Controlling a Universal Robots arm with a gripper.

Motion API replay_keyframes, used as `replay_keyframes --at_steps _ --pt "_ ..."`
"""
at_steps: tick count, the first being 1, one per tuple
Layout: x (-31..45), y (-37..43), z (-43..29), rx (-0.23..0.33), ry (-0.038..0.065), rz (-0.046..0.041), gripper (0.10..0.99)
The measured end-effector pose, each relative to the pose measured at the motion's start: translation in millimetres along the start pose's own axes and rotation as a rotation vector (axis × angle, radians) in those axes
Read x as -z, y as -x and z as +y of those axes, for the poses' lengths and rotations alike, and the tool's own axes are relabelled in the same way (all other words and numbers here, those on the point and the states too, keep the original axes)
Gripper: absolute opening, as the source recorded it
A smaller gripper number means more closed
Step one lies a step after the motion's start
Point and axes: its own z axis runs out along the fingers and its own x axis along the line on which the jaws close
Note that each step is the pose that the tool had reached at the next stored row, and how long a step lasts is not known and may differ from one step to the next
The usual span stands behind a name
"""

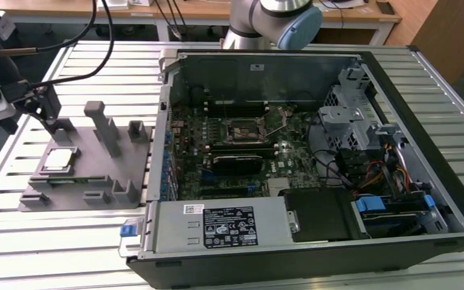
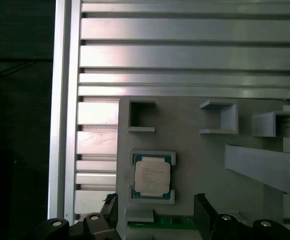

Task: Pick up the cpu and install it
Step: 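Pick up the cpu and move it towards the insertion slot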

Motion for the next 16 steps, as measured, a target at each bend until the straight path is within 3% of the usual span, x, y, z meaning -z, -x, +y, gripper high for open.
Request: replay_keyframes --at_steps 16 --pt "-4.3 1.0 -0.3 0.0 0.0 -0.0001 0.706"
